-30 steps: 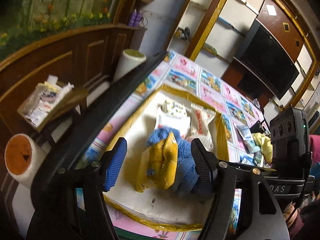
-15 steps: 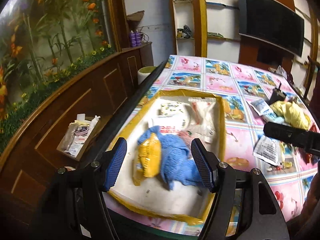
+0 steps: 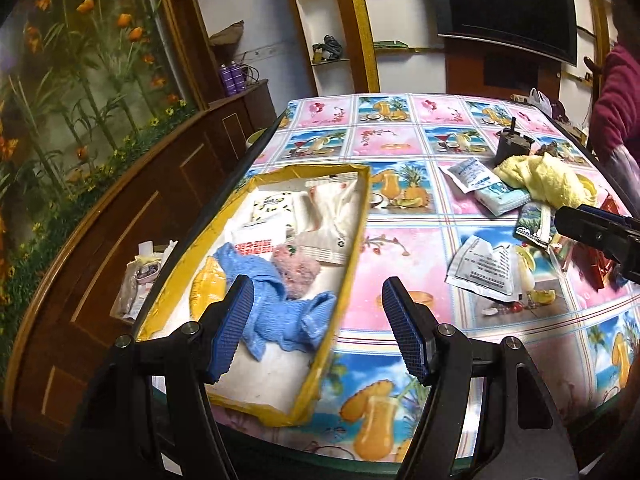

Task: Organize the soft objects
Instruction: 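Withdraw both open tools from the box back over the table, then reach left tool toward white paper sheet while right moves over red foil bag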

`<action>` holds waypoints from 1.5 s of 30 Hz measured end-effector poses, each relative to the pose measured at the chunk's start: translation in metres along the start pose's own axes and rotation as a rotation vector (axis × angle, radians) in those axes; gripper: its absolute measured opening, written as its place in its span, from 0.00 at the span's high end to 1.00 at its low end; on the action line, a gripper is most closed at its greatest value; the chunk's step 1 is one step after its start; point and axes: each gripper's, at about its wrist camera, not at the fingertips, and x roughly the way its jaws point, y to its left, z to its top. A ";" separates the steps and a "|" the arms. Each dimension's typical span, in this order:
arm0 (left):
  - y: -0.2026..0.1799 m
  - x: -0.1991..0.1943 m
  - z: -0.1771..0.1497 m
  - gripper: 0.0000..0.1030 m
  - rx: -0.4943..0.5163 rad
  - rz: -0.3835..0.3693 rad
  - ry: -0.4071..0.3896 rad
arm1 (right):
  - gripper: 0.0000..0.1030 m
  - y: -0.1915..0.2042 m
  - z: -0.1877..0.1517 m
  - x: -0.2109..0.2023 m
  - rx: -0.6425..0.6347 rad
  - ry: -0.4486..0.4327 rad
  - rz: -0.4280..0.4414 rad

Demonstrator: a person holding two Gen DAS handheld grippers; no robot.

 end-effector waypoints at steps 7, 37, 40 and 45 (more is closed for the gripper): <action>-0.022 0.004 0.001 0.34 0.051 -0.010 0.019 | 0.36 -0.024 -0.003 -0.003 0.018 0.026 -0.018; -0.069 0.057 0.011 0.35 0.029 -0.362 0.132 | 0.36 -0.099 0.009 -0.007 0.194 0.045 -0.073; -0.089 0.071 0.022 0.35 0.069 -0.369 0.134 | 0.36 -0.106 0.010 -0.011 0.222 0.036 -0.075; -0.118 0.102 0.030 0.35 0.119 -0.394 0.149 | 0.36 -0.123 0.016 -0.021 0.260 0.007 -0.107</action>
